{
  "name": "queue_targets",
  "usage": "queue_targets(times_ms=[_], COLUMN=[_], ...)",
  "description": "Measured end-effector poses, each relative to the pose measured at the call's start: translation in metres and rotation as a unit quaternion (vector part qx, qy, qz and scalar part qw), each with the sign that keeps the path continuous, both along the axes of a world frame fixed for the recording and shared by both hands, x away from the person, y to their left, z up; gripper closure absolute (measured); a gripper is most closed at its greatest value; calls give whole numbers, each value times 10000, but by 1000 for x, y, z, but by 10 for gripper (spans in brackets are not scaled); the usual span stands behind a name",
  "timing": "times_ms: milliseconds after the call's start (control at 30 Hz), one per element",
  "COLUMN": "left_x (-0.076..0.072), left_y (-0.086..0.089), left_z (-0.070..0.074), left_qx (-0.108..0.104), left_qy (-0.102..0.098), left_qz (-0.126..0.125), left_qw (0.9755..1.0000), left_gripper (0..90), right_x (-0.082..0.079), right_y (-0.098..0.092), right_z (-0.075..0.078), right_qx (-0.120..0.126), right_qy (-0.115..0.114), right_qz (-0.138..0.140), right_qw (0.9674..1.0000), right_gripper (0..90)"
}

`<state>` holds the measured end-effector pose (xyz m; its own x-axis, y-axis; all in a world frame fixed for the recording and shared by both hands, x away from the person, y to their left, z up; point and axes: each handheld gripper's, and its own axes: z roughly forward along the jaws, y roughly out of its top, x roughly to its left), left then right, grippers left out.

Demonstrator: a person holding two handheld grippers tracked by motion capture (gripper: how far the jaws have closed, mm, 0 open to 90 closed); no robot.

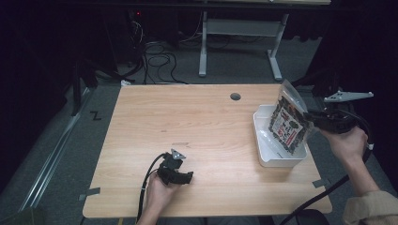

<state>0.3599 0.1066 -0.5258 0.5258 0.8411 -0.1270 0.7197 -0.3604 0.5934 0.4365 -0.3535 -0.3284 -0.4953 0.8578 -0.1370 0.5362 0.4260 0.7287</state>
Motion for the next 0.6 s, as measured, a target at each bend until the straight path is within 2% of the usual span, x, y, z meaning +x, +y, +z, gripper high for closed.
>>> queue_targets(times_ms=[200,367,600], left_x=[0,0,0], left_y=[1,1,1], left_z=[0,0,0], left_qx=[-17,-23,-30], left_qy=[2,0,-1], left_qz=[10,25,27], left_qw=[10000,10000,10000], left_gripper=[315,315,315], right_x=[5,6,-1], right_y=[-9,-11,-7], right_z=[-4,-5,5], right_qx=[53,131,249], right_qy=[114,142,-178], right_qz=[-206,-241,-260], right_qw=[9997,9995,9992], right_gripper=[675,603,503])
